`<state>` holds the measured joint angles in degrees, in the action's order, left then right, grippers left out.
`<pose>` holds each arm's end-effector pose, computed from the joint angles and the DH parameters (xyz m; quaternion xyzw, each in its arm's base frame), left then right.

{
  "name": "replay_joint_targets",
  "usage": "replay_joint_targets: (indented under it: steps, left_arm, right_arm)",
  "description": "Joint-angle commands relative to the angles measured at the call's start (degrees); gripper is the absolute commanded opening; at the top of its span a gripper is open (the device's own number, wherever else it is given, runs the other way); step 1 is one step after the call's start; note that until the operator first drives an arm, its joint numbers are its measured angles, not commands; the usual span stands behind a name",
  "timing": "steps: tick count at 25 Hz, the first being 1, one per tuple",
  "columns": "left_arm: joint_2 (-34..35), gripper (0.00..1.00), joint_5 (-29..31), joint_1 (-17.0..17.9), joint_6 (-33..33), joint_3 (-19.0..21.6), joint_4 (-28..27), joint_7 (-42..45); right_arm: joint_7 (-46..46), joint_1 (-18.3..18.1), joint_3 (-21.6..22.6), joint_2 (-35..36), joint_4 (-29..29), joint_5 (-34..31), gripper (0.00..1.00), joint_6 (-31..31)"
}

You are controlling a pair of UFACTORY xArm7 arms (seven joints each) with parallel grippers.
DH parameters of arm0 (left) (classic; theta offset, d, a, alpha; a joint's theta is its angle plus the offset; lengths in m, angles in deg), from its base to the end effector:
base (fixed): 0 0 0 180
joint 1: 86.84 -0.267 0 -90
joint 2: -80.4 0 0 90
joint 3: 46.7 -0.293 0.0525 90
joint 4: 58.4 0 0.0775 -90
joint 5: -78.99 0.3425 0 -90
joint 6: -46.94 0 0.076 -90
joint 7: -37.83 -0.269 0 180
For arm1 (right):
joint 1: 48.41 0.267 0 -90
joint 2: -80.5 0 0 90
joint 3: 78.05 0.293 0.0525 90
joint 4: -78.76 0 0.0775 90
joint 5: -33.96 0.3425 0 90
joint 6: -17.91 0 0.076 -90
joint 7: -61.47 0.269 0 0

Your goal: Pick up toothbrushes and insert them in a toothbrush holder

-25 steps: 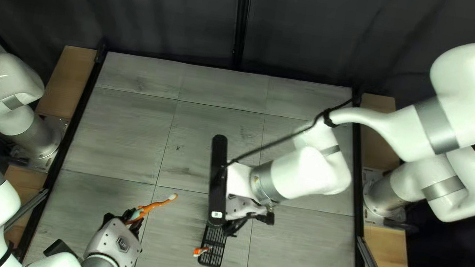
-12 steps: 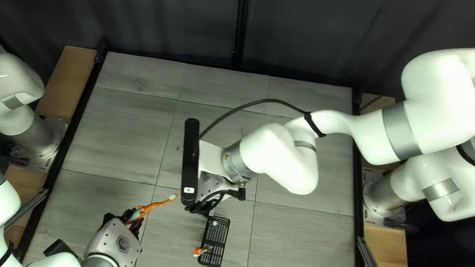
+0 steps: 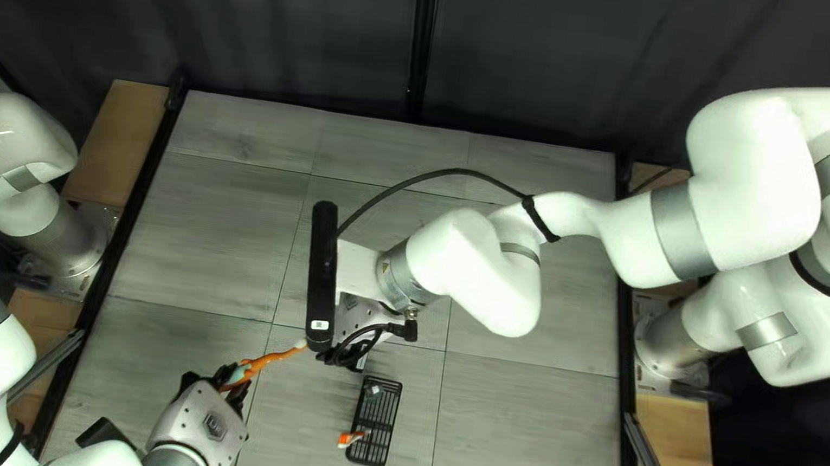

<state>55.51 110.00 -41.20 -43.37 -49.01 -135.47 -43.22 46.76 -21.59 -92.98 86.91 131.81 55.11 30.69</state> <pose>0.3917 -0.1777 0.1363 -0.3487 0.8432 0.3825 0.1456 0.5882 0.1173 0.1942 -0.9515 -0.0663 -0.2920 0.0708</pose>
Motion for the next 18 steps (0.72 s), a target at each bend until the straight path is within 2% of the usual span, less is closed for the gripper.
replay_joint_targets:
  steps: [1,18]
  left_arm:
    - [0.0,0.00,0.0,0.0,0.0,0.0,0.0,0.0]
    - [0.0,0.00,0.0,0.0,0.0,0.0,0.0,0.0]
  right_arm:
    - [-1.6,-0.3,0.8,1.2,1.2,1.3,1.00,-0.1]
    - [-2.3,0.4,1.9,4.0,4.4,0.9,1.00,-0.1]
